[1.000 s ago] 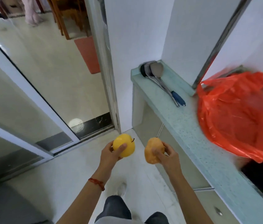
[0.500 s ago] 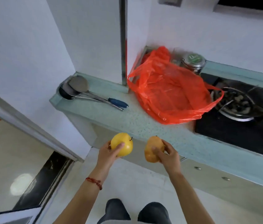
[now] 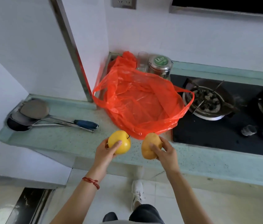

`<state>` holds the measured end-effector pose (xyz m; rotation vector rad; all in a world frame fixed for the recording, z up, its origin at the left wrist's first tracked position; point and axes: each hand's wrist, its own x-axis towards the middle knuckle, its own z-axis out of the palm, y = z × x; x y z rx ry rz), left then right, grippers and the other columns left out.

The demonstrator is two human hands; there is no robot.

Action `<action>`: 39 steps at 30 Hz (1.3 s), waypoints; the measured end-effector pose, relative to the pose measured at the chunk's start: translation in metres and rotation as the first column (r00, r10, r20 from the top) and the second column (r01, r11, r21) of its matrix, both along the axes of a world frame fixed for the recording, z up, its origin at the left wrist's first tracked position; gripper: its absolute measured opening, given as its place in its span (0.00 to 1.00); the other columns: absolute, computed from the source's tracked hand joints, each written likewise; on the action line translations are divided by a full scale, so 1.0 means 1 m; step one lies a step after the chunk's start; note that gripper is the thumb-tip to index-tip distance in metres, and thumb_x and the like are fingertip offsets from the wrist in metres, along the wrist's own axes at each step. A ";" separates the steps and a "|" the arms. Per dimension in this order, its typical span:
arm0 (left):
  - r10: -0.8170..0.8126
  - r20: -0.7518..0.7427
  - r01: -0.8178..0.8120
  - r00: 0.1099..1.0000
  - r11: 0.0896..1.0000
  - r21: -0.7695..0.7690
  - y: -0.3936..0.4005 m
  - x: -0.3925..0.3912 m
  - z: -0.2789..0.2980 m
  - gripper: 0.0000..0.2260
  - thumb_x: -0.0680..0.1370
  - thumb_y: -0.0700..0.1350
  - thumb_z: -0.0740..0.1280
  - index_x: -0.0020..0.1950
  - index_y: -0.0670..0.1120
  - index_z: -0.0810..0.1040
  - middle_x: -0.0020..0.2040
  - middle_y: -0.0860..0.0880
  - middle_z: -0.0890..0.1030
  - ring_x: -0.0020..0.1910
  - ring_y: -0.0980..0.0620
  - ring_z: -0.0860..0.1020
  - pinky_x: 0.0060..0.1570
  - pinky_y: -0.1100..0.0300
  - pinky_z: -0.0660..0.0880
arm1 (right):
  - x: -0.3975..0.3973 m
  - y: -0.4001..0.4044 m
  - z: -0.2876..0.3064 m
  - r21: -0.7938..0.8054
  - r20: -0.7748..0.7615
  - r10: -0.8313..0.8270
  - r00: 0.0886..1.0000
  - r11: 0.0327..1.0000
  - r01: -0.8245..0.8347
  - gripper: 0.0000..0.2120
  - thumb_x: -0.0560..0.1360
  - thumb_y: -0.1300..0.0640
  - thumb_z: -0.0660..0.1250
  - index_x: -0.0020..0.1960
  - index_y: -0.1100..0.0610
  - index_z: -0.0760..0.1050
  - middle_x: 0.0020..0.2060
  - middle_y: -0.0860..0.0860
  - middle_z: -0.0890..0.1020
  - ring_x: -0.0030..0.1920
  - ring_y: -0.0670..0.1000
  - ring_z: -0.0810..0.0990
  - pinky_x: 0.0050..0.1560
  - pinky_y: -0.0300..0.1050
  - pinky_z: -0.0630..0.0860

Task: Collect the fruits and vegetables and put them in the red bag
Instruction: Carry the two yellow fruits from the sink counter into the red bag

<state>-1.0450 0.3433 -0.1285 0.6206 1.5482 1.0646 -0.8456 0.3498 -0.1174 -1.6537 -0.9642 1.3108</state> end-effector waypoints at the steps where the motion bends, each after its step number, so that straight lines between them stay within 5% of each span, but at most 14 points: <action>1: 0.019 0.008 -0.019 1.000 1.000 0.000 0.012 0.002 0.000 0.28 0.65 0.53 0.74 0.60 0.44 0.73 0.55 0.43 0.76 0.53 0.44 0.77 0.48 0.52 0.78 | 0.001 0.013 0.000 0.003 -0.003 0.006 1.000 1.000 -0.006 0.25 0.69 0.60 0.72 0.65 0.57 0.71 0.54 0.52 0.77 0.51 0.51 0.78 0.54 0.56 0.78; 5: 0.063 0.018 -0.063 0.998 0.998 0.010 0.060 0.010 0.008 0.16 0.73 0.43 0.70 0.58 0.43 0.73 0.54 0.42 0.76 0.51 0.44 0.77 0.48 0.52 0.78 | 0.012 0.066 0.004 0.007 0.031 0.034 0.999 0.999 -0.034 0.26 0.68 0.57 0.73 0.65 0.55 0.72 0.54 0.51 0.76 0.58 0.53 0.76 0.57 0.57 0.76; 9: 0.089 0.056 -0.091 0.994 0.995 0.039 0.099 0.020 0.015 0.19 0.73 0.42 0.69 0.62 0.41 0.72 0.53 0.43 0.76 0.49 0.46 0.77 0.35 0.64 0.80 | 0.020 0.112 0.010 0.014 0.039 0.056 0.998 0.998 -0.057 0.26 0.68 0.56 0.74 0.64 0.54 0.72 0.56 0.51 0.76 0.60 0.53 0.74 0.58 0.58 0.75; 15: 0.099 0.067 -0.101 0.993 0.994 0.027 0.158 0.028 0.014 0.14 0.73 0.43 0.70 0.56 0.44 0.73 0.52 0.44 0.77 0.52 0.46 0.77 0.38 0.62 0.81 | 0.021 0.177 0.013 0.038 0.070 0.096 0.993 0.994 -0.099 0.26 0.69 0.57 0.73 0.65 0.57 0.71 0.55 0.50 0.76 0.57 0.49 0.73 0.56 0.44 0.73; 22: 0.033 -0.001 -0.033 0.999 0.999 0.002 0.232 0.028 0.002 0.13 0.73 0.42 0.69 0.57 0.42 0.73 0.50 0.45 0.76 0.45 0.50 0.77 0.31 0.68 0.78 | 0.008 0.240 -0.007 -0.012 0.155 0.048 0.987 0.999 -0.047 0.27 0.68 0.54 0.73 0.64 0.57 0.72 0.58 0.54 0.78 0.57 0.50 0.76 0.60 0.51 0.74; 28: -0.028 -0.059 0.027 0.998 0.999 -0.021 0.290 0.026 -0.010 0.16 0.71 0.44 0.72 0.57 0.42 0.75 0.45 0.47 0.78 0.43 0.50 0.78 0.42 0.57 0.78 | -0.001 0.289 -0.022 -0.058 0.228 0.026 0.973 0.998 -0.013 0.28 0.68 0.53 0.73 0.65 0.58 0.71 0.59 0.55 0.78 0.60 0.54 0.76 0.62 0.51 0.72; 31: -0.057 -0.076 0.054 0.995 0.997 -0.049 0.311 0.027 -0.014 0.22 0.64 0.51 0.76 0.53 0.46 0.75 0.49 0.44 0.79 0.48 0.46 0.79 0.50 0.49 0.78 | -0.005 0.306 -0.026 -0.061 0.262 0.031 0.965 0.998 -0.015 0.29 0.68 0.53 0.73 0.66 0.58 0.70 0.60 0.55 0.78 0.60 0.54 0.76 0.57 0.42 0.71; 35: -0.083 -0.117 0.076 0.990 0.995 -0.066 0.328 0.029 -0.017 0.20 0.65 0.51 0.76 0.52 0.46 0.76 0.51 0.43 0.80 0.49 0.45 0.79 0.50 0.47 0.79 | -0.007 0.322 -0.030 -0.073 0.282 0.022 0.959 0.997 -0.002 0.29 0.69 0.52 0.72 0.67 0.58 0.69 0.61 0.55 0.77 0.60 0.53 0.75 0.53 0.38 0.68; 39: -0.117 -0.194 0.102 0.974 0.991 -0.085 0.336 0.030 -0.021 0.30 0.56 0.60 0.73 0.52 0.46 0.78 0.48 0.45 0.80 0.50 0.44 0.80 0.53 0.43 0.77 | -0.009 0.326 -0.032 -0.095 0.297 0.024 0.955 0.996 0.005 0.31 0.68 0.51 0.73 0.68 0.56 0.68 0.61 0.55 0.77 0.60 0.54 0.75 0.53 0.37 0.68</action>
